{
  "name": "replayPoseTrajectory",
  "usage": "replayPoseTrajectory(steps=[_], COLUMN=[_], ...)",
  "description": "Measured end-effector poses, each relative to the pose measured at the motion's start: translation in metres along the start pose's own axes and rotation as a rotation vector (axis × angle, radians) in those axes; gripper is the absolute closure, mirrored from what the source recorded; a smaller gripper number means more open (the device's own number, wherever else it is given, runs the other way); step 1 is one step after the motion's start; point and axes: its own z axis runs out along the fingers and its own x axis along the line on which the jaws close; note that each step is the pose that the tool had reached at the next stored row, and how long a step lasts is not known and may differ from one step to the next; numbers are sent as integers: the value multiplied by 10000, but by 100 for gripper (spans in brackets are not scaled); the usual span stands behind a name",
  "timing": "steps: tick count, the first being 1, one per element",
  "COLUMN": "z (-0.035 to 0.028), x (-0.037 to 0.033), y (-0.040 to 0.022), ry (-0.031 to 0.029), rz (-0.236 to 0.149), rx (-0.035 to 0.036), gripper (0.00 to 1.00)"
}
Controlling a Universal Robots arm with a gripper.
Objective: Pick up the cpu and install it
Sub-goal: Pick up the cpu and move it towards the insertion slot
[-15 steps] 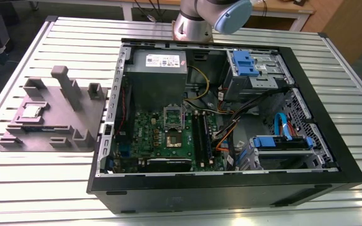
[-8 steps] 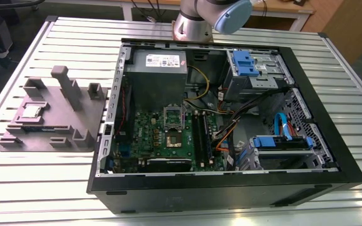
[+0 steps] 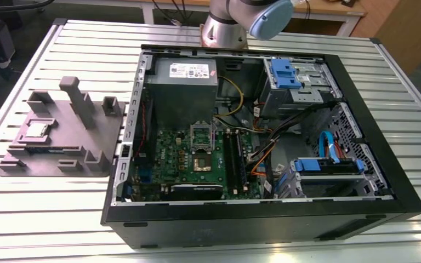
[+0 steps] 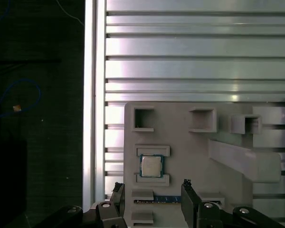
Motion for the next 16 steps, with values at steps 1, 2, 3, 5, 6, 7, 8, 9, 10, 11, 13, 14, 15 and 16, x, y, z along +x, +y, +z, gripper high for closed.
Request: replayPoseTrajectory(steps=[1,2,3,5,6,7,8,9,10,11,13,14,15,16], z=[2,21,25,26,26,26,26,26,26,26,28,36,47,63], x=[0,0,0,0,0,0,0,0,0,0,0,0,0,0], y=[0,-1,-1,-1,-1,-1,-1,-1,-1,-1,-1,-1,-2,-2], ry=[0,0,0,0,0,0,0,0,0,0,0,-4,-3,-1], rz=[0,0,0,0,0,0,0,0,0,0,0,0,0,0], rx=[0,12,13,13,13,12,13,13,13,12,12,10,11,12], gripper=[41,41,41,41,41,41,41,41,41,41,41,41,41,41])
